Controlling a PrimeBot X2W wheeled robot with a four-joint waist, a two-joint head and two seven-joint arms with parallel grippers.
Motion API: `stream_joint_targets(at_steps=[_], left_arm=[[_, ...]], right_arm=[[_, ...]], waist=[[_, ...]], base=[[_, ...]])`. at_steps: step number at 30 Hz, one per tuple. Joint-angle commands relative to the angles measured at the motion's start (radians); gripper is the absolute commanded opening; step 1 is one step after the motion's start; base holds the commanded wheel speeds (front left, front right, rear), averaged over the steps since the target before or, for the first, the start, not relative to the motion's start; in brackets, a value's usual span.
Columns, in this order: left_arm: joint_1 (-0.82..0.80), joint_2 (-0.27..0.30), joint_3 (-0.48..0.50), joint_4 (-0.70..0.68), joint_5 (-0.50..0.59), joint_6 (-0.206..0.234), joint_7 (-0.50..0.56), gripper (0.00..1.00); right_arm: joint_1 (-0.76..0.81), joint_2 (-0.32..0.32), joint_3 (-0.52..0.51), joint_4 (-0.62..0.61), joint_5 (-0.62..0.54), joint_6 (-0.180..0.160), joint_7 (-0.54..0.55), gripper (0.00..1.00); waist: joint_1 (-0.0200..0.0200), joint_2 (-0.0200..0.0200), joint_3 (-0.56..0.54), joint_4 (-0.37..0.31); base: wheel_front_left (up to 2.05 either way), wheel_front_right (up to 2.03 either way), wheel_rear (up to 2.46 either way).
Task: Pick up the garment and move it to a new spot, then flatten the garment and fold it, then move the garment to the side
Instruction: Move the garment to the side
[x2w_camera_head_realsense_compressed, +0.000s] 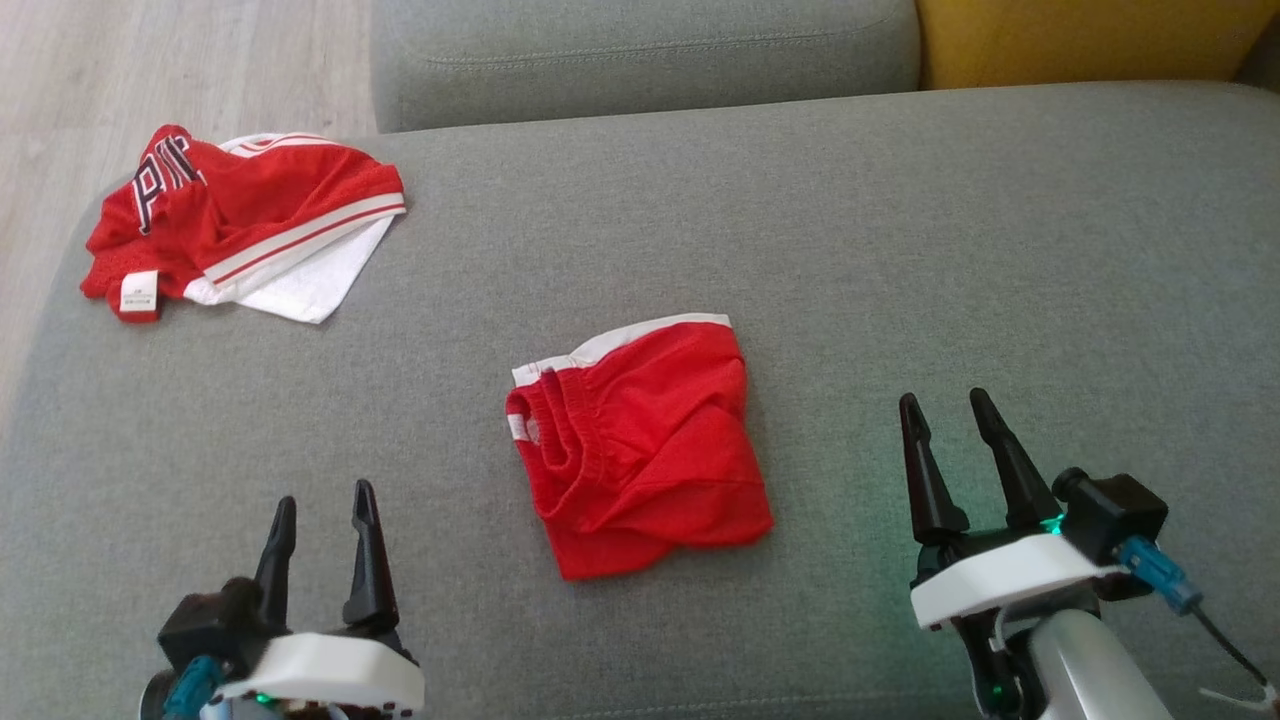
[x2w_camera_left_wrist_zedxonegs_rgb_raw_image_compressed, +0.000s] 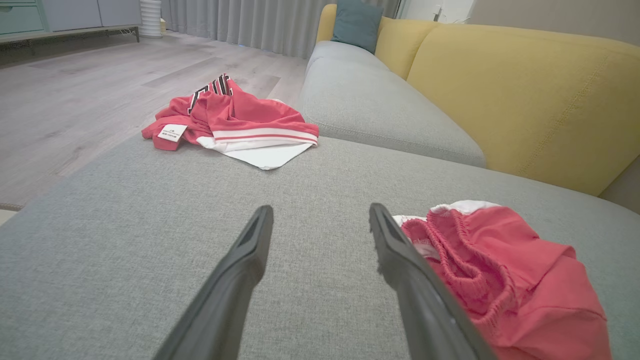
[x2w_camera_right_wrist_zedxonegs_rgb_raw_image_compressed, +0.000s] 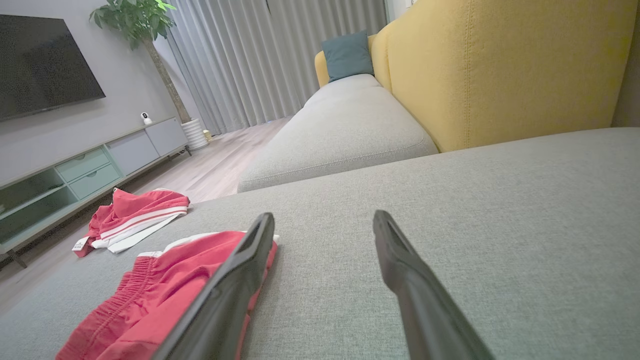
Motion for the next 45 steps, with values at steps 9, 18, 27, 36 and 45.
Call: stream_joint_targets(at_steps=[9, 18, 27, 36, 45], left_arm=[[-0.033, -0.005, 0.024, -0.032, -0.003, 0.004, -0.012, 1.00], [-0.052, -0.005, 0.008, -0.035, -0.010, 0.012, -0.012, 1.00], [-0.080, -0.005, -0.013, -0.030, -0.032, 0.017, -0.012, 1.00], [-0.098, -0.005, -0.029, -0.024, -0.045, 0.019, -0.012, 1.00], [-0.104, -0.005, -0.039, -0.021, -0.052, 0.023, -0.012, 1.00]], right_arm=[[-0.046, 0.005, 0.015, -0.004, -0.020, 0.007, -0.008, 1.00], [-0.176, 0.005, -0.002, 0.008, -0.060, 0.007, 0.213, 1.00], [-0.299, -0.097, 0.163, 0.002, 0.119, 0.007, 0.600, 1.00], [-0.333, -0.140, 0.228, 0.044, 0.250, 0.007, 0.710, 1.00], [-0.367, -0.144, 0.273, 0.142, 0.284, 0.007, 0.733, 1.00]], waist=[[0.0000, 0.0000, 0.008, 0.001], [0.0000, 0.0000, 0.030, 0.015], [0.0000, 0.0000, 0.063, 0.060], [0.0000, 0.0000, 0.087, 0.119], [0.0000, 0.0000, 0.104, 0.160]], base=[[0.00, 0.00, 0.00], [0.00, 0.00, 0.00], [0.00, 0.00, 0.00], [0.00, 0.00, 0.00], [0.00, 0.00, 0.00]])
